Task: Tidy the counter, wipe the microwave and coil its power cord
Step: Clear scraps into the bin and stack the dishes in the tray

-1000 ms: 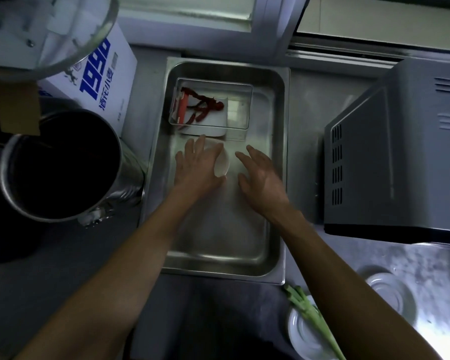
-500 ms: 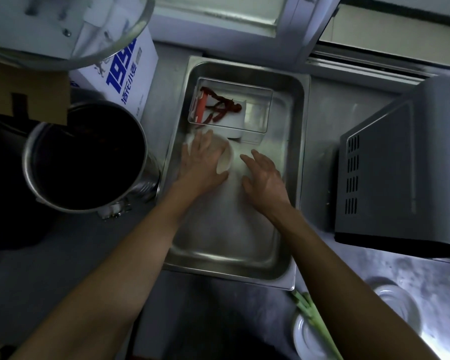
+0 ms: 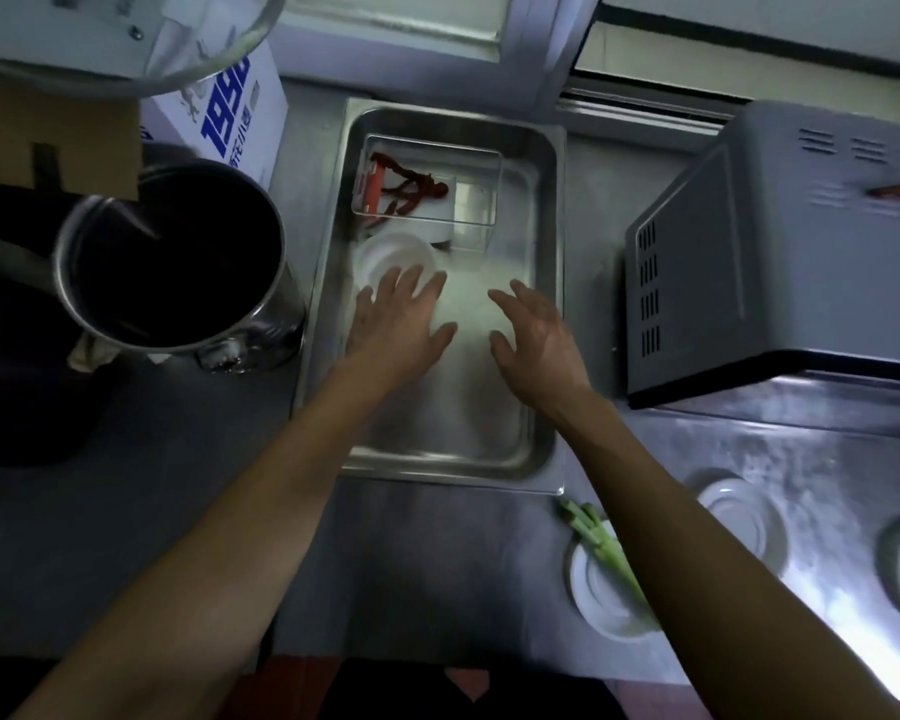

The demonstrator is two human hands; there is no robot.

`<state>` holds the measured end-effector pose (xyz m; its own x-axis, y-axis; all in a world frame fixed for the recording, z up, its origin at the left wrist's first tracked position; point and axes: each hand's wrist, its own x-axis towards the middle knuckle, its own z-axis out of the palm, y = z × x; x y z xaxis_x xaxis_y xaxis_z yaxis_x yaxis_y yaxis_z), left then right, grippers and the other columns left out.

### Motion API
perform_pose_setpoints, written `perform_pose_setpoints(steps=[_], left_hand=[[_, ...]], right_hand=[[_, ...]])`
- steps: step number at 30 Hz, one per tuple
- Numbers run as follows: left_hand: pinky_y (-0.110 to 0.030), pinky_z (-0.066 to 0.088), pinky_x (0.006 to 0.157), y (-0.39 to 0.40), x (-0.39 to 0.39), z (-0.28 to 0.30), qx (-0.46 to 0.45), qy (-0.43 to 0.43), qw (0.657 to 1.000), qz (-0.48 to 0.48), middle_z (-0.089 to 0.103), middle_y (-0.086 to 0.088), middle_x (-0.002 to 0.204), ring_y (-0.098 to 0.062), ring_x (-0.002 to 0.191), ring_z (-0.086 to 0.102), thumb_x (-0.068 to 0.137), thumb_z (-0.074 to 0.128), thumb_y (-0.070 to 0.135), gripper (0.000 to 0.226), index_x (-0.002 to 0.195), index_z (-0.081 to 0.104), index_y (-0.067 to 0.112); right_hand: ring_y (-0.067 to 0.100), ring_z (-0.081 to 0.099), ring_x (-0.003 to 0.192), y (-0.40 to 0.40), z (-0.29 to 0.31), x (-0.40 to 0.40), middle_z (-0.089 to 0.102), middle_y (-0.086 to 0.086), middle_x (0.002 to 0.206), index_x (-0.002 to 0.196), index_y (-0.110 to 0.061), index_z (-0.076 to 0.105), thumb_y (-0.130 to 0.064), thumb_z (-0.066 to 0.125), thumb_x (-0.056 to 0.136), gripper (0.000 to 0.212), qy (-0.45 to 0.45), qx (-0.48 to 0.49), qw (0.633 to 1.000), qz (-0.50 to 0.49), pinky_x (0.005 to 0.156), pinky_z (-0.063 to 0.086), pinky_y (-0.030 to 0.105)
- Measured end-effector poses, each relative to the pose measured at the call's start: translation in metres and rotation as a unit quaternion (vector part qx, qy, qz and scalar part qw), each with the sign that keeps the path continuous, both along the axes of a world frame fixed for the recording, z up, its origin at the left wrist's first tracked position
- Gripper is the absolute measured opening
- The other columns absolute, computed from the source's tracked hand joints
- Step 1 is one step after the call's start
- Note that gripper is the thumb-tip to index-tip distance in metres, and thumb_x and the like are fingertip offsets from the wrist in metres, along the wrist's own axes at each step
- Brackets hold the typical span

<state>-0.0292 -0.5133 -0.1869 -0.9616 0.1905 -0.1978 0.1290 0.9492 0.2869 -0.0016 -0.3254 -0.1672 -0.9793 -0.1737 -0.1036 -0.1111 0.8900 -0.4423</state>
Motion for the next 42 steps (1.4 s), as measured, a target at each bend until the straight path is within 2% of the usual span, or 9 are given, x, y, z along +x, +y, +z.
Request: perform_pose_setpoints(steps=[5, 11, 18, 22, 27, 32, 36, 42], left_hand=[[-0.057, 0.032, 0.113, 0.024, 0.033, 0.014, -0.017, 0.02, 0.999, -0.035, 0.032, -0.01, 0.159, -0.033, 0.147, 0.025, 0.096, 0.051, 0.051, 0.068, 0.153, 0.029, 0.022], [-0.056, 0.033, 0.112, 0.071, 0.081, 0.035, -0.04, 0.034, 0.997, -0.064, 0.032, -0.008, 0.159, -0.031, 0.146, 0.027, 0.096, 0.05, 0.052, 0.068, 0.154, 0.027, 0.023], [-0.053, 0.038, 0.106, 0.162, 0.165, 0.06, -0.054, 0.046, 0.99, -0.12, 0.039, -0.006, 0.153, -0.03, 0.141, 0.032, 0.093, 0.052, 0.051, 0.066, 0.15, 0.034, 0.023], [-0.052, 0.04, 0.106, 0.227, 0.218, 0.07, -0.061, 0.057, 0.983, -0.166, 0.037, -0.005, 0.155, -0.029, 0.142, 0.032, 0.094, 0.051, 0.052, 0.068, 0.152, 0.031, 0.022], [-0.048, 0.038, 0.109, 0.312, 0.273, 0.088, -0.045, 0.07, 0.972, -0.218, 0.032, -0.004, 0.159, -0.029, 0.144, 0.029, 0.097, 0.05, 0.051, 0.068, 0.155, 0.028, 0.022], [-0.048, 0.035, 0.112, 0.4, 0.309, 0.104, -0.031, 0.084, 0.95, -0.298, 0.029, -0.004, 0.16, -0.029, 0.147, 0.025, 0.096, 0.051, 0.052, 0.072, 0.156, 0.025, 0.022], [-0.046, 0.029, 0.115, 0.462, 0.332, 0.108, -0.028, 0.08, 0.933, -0.35, 0.027, -0.003, 0.161, -0.028, 0.149, 0.021, 0.098, 0.049, 0.052, 0.071, 0.157, 0.023, 0.022], [-0.045, 0.038, 0.107, 0.539, 0.353, 0.101, -0.006, 0.075, 0.904, -0.422, 0.037, -0.002, 0.155, -0.027, 0.142, 0.032, 0.096, 0.053, 0.049, 0.066, 0.152, 0.033, 0.02]], right_hand=[[0.035, 0.041, 0.137, 0.022, 0.015, 0.043, 0.045, 0.016, 0.149, 0.141, -0.014, 0.051, -0.014, 0.061, 0.091, 0.051, 0.017, -0.013, 0.999, -0.027, 0.108, 0.041, 0.052], [0.036, 0.043, 0.135, 0.07, 0.034, 0.101, 0.045, 0.017, 0.15, 0.141, -0.013, 0.052, -0.016, 0.061, 0.093, 0.049, 0.032, -0.002, 0.998, -0.045, 0.107, 0.04, 0.047], [0.037, 0.045, 0.132, 0.169, 0.041, 0.2, 0.044, 0.013, 0.151, 0.142, -0.016, 0.051, -0.019, 0.062, 0.089, 0.054, 0.016, 0.006, 0.994, -0.104, 0.106, 0.04, 0.047], [0.036, 0.048, 0.128, 0.237, 0.047, 0.269, 0.051, 0.012, 0.143, 0.135, -0.013, 0.056, -0.021, 0.06, 0.091, 0.044, 0.031, 0.026, 0.99, -0.138, 0.101, 0.044, 0.045], [0.033, 0.042, 0.135, 0.315, 0.06, 0.344, 0.044, 0.009, 0.151, 0.144, -0.019, 0.047, -0.025, 0.059, 0.095, 0.051, 0.027, 0.022, 0.982, -0.185, 0.107, 0.038, 0.045], [0.031, 0.036, 0.141, 0.391, 0.075, 0.408, 0.039, 0.008, 0.155, 0.147, -0.02, 0.044, -0.028, 0.058, 0.096, 0.053, 0.027, 0.034, 0.964, -0.262, 0.111, 0.033, 0.046], [0.033, 0.038, 0.139, 0.435, 0.078, 0.452, 0.043, 0.008, 0.151, 0.146, -0.02, 0.044, -0.027, 0.058, 0.095, 0.053, 0.037, 0.028, 0.944, -0.326, 0.107, 0.038, 0.047], [0.03, 0.029, 0.146, 0.485, 0.069, 0.498, 0.036, 0.008, 0.157, 0.148, -0.025, 0.043, -0.027, 0.054, 0.095, 0.054, 0.004, 0.015, 0.907, -0.422, 0.115, 0.03, 0.046]])
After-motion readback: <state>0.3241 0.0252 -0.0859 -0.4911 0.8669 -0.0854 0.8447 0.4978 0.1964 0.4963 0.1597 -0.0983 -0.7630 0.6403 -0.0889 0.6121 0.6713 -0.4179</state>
